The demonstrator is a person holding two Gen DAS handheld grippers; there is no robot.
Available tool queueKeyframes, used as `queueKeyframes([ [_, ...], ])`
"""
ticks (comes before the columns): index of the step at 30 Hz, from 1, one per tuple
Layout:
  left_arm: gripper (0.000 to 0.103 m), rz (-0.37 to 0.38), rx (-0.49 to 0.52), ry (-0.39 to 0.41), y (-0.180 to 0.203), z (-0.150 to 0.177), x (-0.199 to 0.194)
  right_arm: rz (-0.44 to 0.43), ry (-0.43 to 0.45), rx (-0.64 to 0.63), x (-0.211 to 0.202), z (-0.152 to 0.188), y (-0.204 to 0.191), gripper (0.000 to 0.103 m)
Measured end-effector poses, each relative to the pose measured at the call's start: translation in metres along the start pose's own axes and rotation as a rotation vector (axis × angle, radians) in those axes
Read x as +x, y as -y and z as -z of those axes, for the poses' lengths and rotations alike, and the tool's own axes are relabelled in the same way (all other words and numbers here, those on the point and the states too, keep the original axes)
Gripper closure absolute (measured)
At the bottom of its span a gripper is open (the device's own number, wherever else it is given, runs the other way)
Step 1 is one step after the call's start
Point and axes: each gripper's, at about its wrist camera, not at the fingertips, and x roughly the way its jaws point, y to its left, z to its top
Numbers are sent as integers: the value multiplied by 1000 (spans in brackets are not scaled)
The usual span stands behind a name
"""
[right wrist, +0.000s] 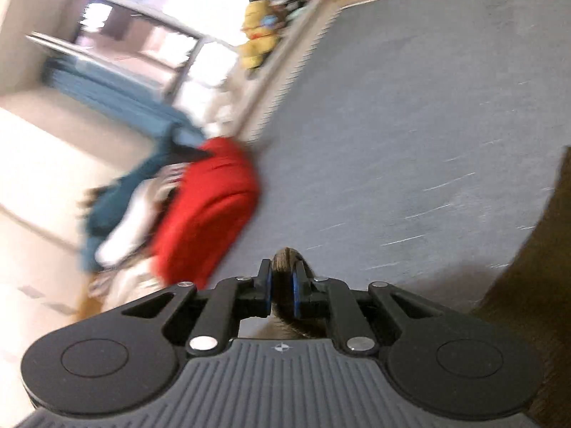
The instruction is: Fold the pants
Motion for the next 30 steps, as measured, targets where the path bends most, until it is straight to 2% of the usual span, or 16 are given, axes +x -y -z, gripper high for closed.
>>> queueKeyframes([
  [2, 68, 5, 7, 1, 3, -1, 2, -80, -19, -50, -14, -1, -6, 92],
  [4, 68, 14, 15, 3, 6, -3, 3, -169, -2, -4, -29, -4, 0, 92],
  [6, 66, 25, 24, 8, 11, -4, 5, -218, 84, 104, -48, -14, 19, 93],
  [7, 66, 29, 28, 10, 13, -4, 6, -202, 147, 147, -59, -19, 29, 93],
  [10, 66, 40, 51, 16, 20, -7, 11, 23, 345, 307, -79, -28, 70, 93],
  [11, 66, 41, 59, 14, 21, -8, 14, 153, 354, 353, -79, -29, 85, 93],
  [12, 66, 43, 62, 12, 22, -8, 16, 315, 309, 322, -73, -30, 92, 92],
  [13, 66, 46, 63, 9, 22, -9, 18, 477, 235, 242, -62, -31, 95, 92],
  [14, 66, 49, 63, 8, 23, -10, 20, 588, 168, 159, -48, -28, 96, 89],
  [17, 66, 58, 46, 6, 21, -12, 24, 719, 99, -66, -27, -25, 80, 84],
  [18, 66, 61, 41, 5, 21, -13, 24, 745, 102, -152, -24, -23, 69, 74],
  [19, 65, 63, 39, 6, 20, -13, 24, 745, 110, -236, -24, -18, 56, 64],
  [20, 64, 64, 41, 9, 20, -13, 24, 730, 113, -305, -25, -15, 46, 62],
  [25, 63, 81, 37, 6, 17, -11, 23, 569, -6, -786, -22, 34, -7, 62],
  [28, 63, 86, 22, -2, 17, -10, 23, 454, -253, -973, -12, 75, -6, 64],
  [30, 63, 82, 20, -4, 17, -10, 24, 450, -396, -1095, -5, 104, 6, 65],
])
